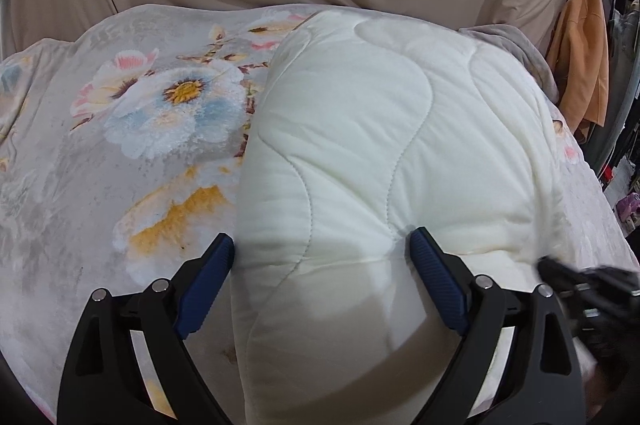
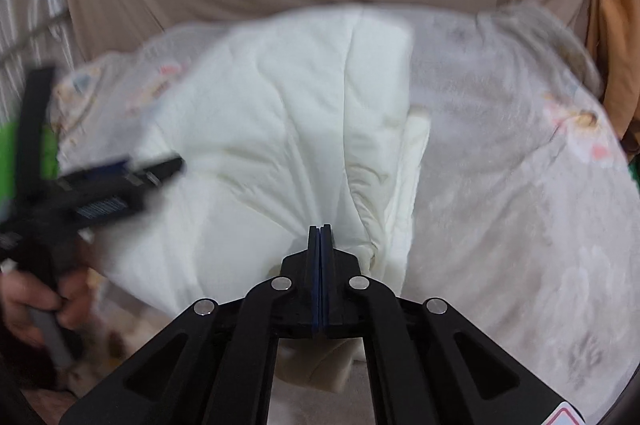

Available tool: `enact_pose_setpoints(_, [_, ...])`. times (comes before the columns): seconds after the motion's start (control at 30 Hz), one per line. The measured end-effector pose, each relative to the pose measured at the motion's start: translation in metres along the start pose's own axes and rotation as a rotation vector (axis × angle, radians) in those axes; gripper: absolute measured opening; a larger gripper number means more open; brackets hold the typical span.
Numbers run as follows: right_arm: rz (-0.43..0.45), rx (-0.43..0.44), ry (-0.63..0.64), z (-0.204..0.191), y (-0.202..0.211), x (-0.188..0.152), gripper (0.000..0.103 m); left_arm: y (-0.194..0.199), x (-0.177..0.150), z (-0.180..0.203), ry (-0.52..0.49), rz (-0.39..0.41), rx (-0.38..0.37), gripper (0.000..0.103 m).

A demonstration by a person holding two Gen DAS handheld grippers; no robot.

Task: Fold large clothes

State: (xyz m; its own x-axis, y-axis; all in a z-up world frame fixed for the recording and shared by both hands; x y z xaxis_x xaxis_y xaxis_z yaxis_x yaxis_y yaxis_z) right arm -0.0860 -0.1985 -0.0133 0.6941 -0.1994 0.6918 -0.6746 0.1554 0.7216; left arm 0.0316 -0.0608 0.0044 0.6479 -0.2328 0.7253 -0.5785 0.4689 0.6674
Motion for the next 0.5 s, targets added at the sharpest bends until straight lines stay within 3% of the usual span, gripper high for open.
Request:
enact_pose_setpoints(0.13, [0.019, 0.013, -0.005, -0.003, 0.018, 0.011, 0.000, 0.001, 0.000, 0.001, -0.012, 0.002, 0.024, 0.088])
enact_pose_setpoints(0.3, [0.143, 0.022, -0.018, 0.000, 0.054, 0.057, 0.000, 0.002, 0.003, 0.001, -0.007, 0.004, 0.020, 0.088])
enact_pose_setpoints(0.4, [0.124, 0.030, -0.043, 0.005, 0.034, 0.084, 0.000, 0.002, 0.003, 0.003, -0.013, 0.007, 0.026, 0.088])
enact_pose_setpoints(0.5, [0.025, 0.038, -0.072, 0.009, -0.015, 0.099, 0.000, 0.002, 0.003, 0.003, -0.016, 0.008, 0.025, 0.088])
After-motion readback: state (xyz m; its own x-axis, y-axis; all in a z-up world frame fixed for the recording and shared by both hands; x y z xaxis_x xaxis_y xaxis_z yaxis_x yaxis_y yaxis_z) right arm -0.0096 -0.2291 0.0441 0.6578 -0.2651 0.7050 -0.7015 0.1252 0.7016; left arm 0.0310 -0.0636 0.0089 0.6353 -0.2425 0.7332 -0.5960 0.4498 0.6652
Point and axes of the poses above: each gripper's, at about its wrist camera, not at the fingertips, and y roughly against the way its jaws point, z to its right, x to its top, the point moved 3 cm from there along -y, roughly the way its jaws point, and after that the axes turned 6 degrees about -x, right-handed, at the moved point
